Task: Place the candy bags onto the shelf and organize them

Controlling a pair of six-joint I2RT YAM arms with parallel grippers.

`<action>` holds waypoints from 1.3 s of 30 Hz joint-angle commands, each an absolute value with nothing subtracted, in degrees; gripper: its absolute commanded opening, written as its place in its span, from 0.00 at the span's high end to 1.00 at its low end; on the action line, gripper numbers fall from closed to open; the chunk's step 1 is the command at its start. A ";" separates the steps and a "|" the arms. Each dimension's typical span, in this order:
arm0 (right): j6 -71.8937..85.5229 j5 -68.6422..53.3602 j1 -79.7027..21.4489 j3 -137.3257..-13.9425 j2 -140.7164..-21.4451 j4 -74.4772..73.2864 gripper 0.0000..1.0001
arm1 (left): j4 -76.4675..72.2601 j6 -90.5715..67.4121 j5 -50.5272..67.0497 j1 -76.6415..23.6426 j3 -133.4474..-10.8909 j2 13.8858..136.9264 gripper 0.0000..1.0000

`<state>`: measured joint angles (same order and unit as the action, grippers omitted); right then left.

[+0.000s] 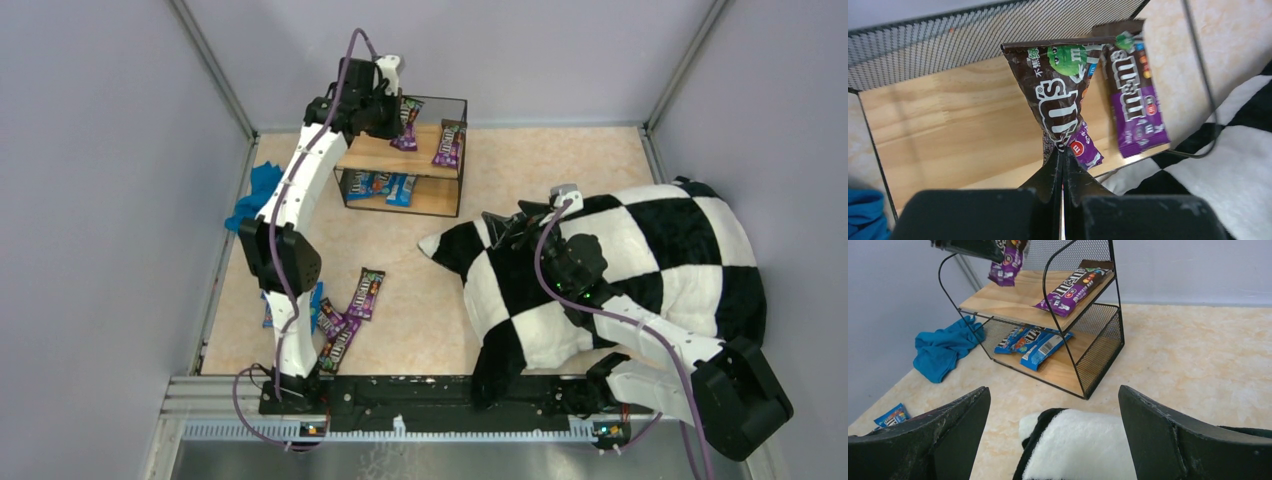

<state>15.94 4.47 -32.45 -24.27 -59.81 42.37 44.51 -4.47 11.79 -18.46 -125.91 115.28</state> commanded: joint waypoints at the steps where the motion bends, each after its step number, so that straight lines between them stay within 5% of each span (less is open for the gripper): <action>1: 15.01 4.03 -31.99 -25.99 -60.76 43.81 0.01 | 46.31 -2.06 15.24 -17.31 -129.46 117.93 1.00; 29: 15.16 3.25 -31.97 -26.68 -61.78 43.24 0.01 | 40.76 -12.23 26.74 -16.70 -130.95 126.52 0.91; 39: 15.33 2.91 -31.97 -27.20 -62.46 42.94 0.01 | 40.16 -12.70 26.61 -16.69 -130.80 126.21 0.72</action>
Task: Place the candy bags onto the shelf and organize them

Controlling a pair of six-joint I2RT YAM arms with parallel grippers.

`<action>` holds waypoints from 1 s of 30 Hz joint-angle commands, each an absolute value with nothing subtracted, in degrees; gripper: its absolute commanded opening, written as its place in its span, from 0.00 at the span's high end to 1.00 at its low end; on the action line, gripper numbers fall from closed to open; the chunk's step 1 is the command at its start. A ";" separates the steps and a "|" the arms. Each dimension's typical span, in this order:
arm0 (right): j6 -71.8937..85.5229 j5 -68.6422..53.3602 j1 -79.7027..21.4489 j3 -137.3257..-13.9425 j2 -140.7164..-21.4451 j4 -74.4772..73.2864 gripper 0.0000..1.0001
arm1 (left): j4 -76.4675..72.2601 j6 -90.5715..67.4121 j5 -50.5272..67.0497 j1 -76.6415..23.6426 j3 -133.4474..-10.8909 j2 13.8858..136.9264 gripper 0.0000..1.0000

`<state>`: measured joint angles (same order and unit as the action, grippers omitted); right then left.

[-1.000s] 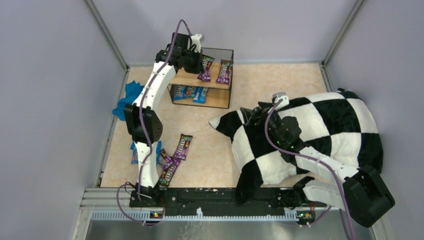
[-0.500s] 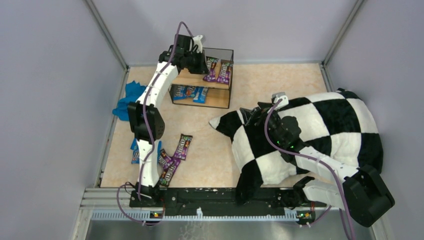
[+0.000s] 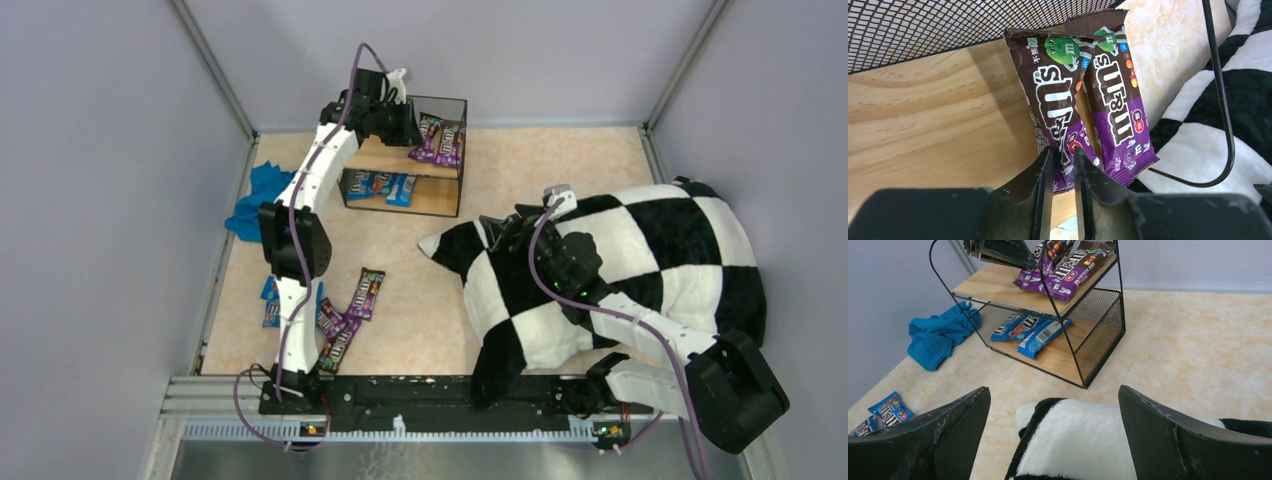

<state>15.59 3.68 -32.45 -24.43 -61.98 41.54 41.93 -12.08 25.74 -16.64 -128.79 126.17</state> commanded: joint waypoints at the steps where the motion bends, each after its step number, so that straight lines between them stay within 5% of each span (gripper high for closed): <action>1: 15.30 2.87 -31.99 -27.21 -62.54 42.90 0.01 | 40.17 -12.78 26.48 -16.70 -130.78 126.16 0.71; 9: 15.46 2.31 -31.99 -27.73 -63.17 42.80 0.01 | 40.08 -12.83 26.46 -16.70 -129.72 124.72 0.62; 23: 15.47 2.11 -31.92 -27.95 -63.54 42.71 0.01 | 37.05 -15.11 31.62 -16.70 -127.35 124.04 0.64; 30: 15.49 2.02 -31.99 -28.03 -63.63 42.72 0.01 | 38.67 -14.94 26.76 -16.63 -127.36 121.18 0.41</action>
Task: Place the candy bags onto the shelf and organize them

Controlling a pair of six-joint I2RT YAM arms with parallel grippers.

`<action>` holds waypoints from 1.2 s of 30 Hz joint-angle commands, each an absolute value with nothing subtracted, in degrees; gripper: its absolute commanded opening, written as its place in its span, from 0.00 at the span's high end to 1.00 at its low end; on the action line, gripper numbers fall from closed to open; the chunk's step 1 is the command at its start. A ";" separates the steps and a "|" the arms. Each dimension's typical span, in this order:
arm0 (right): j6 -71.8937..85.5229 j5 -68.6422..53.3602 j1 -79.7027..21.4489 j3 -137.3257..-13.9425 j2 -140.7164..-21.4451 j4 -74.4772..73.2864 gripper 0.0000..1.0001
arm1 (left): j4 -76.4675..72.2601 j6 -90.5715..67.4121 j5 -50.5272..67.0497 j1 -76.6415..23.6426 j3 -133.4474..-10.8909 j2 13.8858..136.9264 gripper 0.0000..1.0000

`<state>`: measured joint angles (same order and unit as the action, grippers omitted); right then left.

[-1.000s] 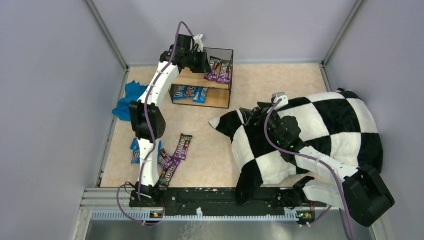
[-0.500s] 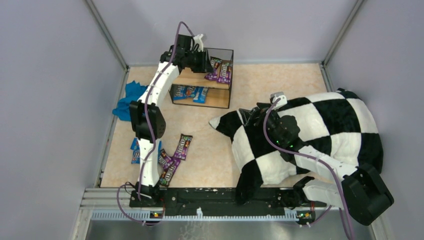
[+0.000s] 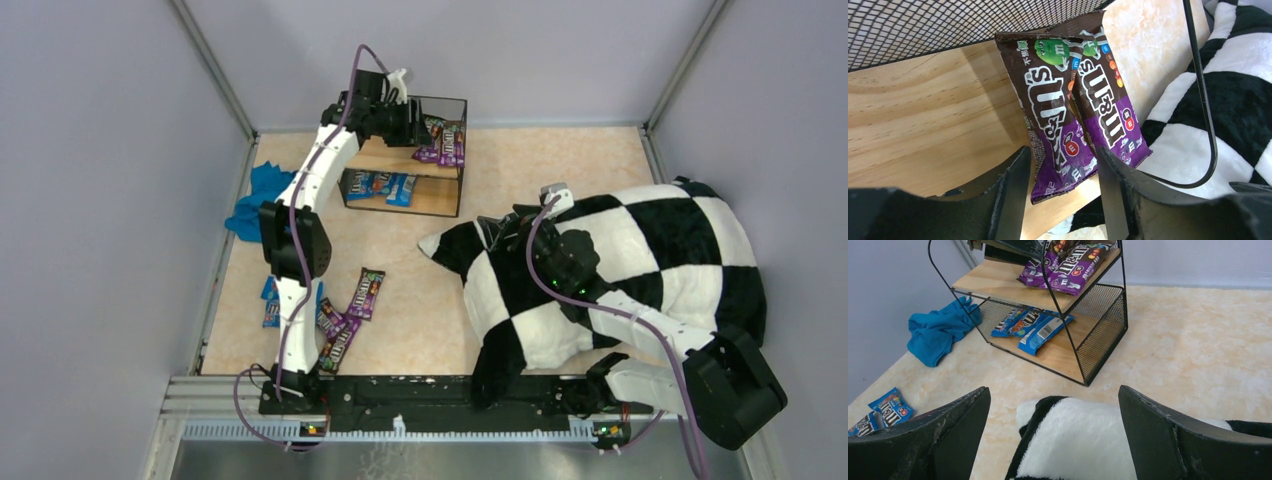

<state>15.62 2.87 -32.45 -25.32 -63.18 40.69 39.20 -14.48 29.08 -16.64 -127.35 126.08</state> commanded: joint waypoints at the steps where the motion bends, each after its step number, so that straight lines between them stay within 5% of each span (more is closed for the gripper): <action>1: 15.48 1.94 -31.96 -28.04 -63.68 42.72 0.01 | 39.27 -14.90 25.97 -16.57 -127.35 120.47 0.39; 8: 15.73 1.54 -31.99 -28.39 -64.07 42.61 0.01 | 40.22 -13.34 20.65 -16.61 -118.28 109.62 0.22; 18: 16.12 1.28 -31.99 -28.24 -64.25 42.71 0.01 | 38.22 -15.96 20.20 -16.91 -75.21 77.28 0.04; 24: 16.92 0.52 -31.94 -27.88 -64.20 43.36 0.01 | 45.14 -18.53 13.22 -18.75 -58.92 66.78 0.02; 30: 17.42 0.25 -31.99 -27.56 -64.12 43.88 0.01 | 42.61 -21.99 11.55 -19.24 -48.85 67.55 0.02; 36: 17.25 0.82 -31.99 -27.04 -63.26 44.08 0.01 | 43.76 -21.25 8.03 -19.47 -54.71 80.78 0.02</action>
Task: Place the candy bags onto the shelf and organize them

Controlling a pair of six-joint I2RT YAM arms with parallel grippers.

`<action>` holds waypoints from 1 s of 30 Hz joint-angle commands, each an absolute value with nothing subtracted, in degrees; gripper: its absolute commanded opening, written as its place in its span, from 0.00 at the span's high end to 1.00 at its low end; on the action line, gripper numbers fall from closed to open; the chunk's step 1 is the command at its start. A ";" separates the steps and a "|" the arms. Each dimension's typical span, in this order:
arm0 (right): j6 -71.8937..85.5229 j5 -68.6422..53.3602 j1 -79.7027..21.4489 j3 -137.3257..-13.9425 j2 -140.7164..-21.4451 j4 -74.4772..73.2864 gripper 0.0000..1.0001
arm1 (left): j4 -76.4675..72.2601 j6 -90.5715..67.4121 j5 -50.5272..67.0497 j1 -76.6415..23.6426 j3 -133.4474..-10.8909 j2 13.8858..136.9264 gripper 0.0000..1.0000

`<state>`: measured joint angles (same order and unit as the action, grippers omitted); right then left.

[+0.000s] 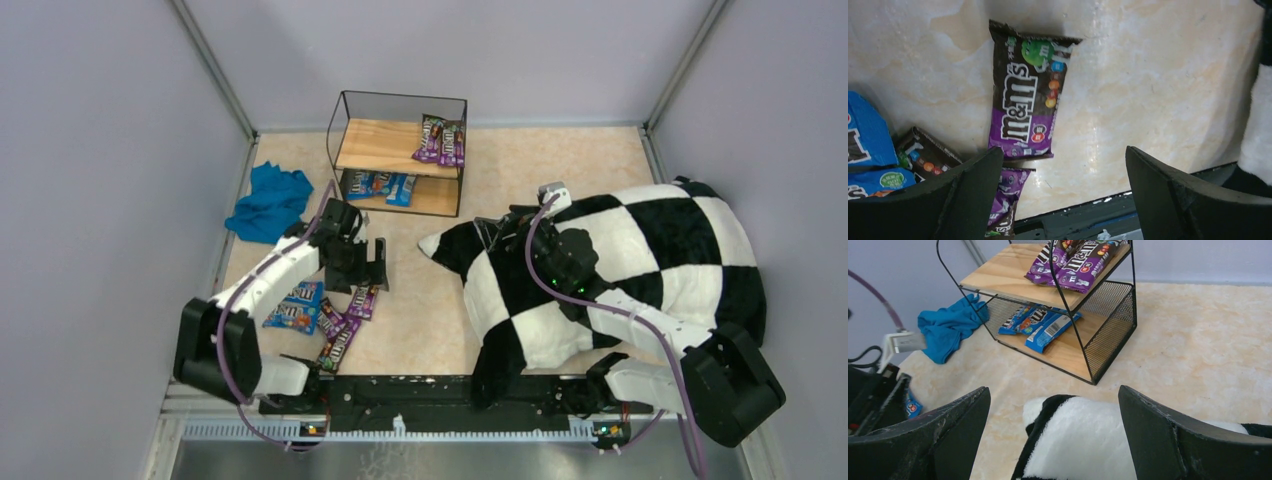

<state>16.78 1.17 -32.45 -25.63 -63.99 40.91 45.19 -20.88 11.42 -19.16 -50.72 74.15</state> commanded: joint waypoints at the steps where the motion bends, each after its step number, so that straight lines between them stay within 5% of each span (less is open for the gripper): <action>1: 17.10 0.94 -32.04 -26.93 -63.01 44.04 0.01 | 43.34 -20.86 7.13 -19.51 -55.14 83.31 0.02; 11: 16.65 1.79 -31.93 -26.37 -61.50 43.93 0.01 | 39.62 -22.11 4.08 -23.03 -58.16 96.94 0.02; 30: 17.23 1.18 -31.97 -26.94 -62.58 43.52 0.01 | 36.39 -34.98 -2.91 -33.60 -66.22 104.14 0.39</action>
